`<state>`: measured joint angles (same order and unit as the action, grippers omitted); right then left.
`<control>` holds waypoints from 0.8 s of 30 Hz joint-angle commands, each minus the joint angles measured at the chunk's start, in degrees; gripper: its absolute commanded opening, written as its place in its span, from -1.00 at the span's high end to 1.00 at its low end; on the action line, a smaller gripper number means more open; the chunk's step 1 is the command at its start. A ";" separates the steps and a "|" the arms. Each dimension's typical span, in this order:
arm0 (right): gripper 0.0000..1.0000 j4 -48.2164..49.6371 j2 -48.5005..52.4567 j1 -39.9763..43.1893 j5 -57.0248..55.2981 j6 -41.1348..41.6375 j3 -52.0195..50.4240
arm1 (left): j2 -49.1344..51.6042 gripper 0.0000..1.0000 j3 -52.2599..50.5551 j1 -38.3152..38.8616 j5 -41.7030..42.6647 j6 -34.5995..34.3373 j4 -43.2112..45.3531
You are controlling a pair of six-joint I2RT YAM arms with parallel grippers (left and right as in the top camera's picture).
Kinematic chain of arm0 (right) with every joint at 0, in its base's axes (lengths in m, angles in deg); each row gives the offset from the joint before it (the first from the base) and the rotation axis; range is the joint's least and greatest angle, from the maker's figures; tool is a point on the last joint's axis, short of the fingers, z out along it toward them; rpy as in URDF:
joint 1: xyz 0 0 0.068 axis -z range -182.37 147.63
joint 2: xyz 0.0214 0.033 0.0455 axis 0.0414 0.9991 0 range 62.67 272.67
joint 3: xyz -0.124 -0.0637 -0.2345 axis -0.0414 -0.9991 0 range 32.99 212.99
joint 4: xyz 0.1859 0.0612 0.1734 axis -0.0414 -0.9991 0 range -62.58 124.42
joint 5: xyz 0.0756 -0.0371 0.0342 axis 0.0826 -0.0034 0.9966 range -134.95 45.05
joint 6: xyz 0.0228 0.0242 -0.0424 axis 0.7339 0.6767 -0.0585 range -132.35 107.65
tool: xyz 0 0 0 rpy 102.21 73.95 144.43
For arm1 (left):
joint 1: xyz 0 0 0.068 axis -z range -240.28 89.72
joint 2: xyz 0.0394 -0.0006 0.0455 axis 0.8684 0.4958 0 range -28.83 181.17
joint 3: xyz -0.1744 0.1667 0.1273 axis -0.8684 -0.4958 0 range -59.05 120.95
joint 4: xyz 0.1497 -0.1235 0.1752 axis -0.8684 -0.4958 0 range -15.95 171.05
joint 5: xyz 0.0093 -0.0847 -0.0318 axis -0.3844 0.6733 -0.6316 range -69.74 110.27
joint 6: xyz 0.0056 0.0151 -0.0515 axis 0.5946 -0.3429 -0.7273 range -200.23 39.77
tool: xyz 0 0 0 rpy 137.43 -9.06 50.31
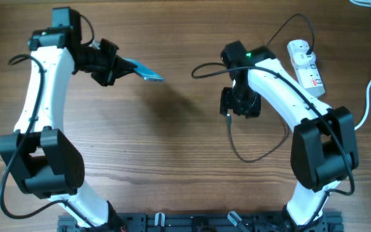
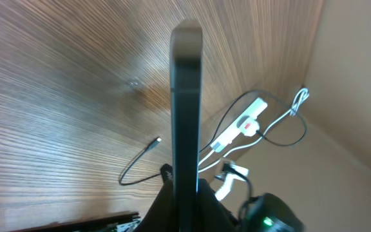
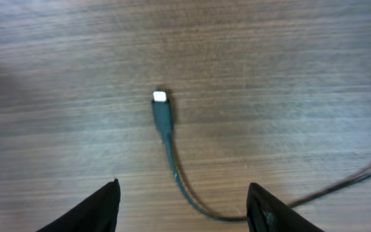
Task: Plug charger to phone and switch on socket
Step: 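Release the right gripper and move it down toward the black cable plug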
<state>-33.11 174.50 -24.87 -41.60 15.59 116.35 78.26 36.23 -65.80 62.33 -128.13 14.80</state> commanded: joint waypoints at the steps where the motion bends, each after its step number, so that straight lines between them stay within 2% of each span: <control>1: -0.28 3.80 0.94 -0.04 -0.31 -0.96 -3.93 | -0.09 0.92 0.17 -2.56 1.81 2.60 -0.68; 9: 0.04 12.11 0.96 -0.85 -0.33 -0.96 -11.41 | -0.09 0.92 0.17 -4.44 1.81 4.20 -1.09; 14: 0.14 13.42 1.01 -1.20 -0.33 -2.10 -12.57 | -0.09 0.92 0.17 -4.68 1.81 4.20 -1.16; 24: 0.16 15.52 1.22 -4.55 -2.51 -0.35 -12.59 | -0.09 0.92 0.17 -4.68 1.84 4.24 -2.25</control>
<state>-18.10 174.96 -29.46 -42.17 14.61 104.26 78.26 36.23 -70.10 62.33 -125.26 12.87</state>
